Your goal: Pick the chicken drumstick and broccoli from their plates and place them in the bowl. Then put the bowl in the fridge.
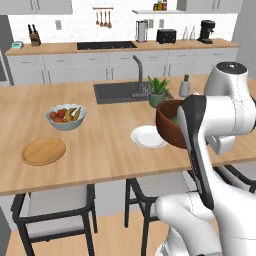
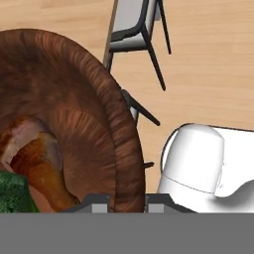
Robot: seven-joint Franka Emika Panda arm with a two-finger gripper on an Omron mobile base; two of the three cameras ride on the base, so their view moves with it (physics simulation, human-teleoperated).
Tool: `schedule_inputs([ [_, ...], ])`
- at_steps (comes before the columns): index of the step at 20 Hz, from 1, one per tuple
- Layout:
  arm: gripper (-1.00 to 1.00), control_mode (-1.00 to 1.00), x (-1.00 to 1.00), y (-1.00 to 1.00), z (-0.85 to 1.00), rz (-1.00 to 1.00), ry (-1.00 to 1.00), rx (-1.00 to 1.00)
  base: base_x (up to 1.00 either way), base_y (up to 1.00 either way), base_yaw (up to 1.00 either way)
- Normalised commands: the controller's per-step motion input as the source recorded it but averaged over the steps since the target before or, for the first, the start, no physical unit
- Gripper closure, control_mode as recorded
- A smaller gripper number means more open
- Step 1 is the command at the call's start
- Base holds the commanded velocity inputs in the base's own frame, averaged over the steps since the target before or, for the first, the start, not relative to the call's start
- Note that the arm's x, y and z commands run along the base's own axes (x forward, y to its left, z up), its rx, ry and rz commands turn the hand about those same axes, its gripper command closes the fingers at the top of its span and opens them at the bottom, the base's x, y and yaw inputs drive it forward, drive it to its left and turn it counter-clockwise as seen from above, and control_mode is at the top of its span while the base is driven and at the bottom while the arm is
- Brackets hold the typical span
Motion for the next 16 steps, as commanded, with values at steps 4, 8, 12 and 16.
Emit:
schedule_inputs([
  [4, 1.00, 1.00, 0.00, 0.00, 0.00, 0.00, 0.00, 0.00, -0.96, 0.38, 0.00],
  [8, 1.00, 1.00, 0.00, 0.00, 0.00, 0.00, 0.00, 0.00, -0.49, 1.00, 0.00],
  [12, 1.00, 1.00, 0.00, 0.00, 0.00, 0.00, 0.00, 0.00, 0.00, 1.00, 0.00],
  [16, 1.00, 1.00, 0.00, 0.00, 0.00, 0.00, 0.00, 0.00, 0.09, 1.00, 0.00],
])
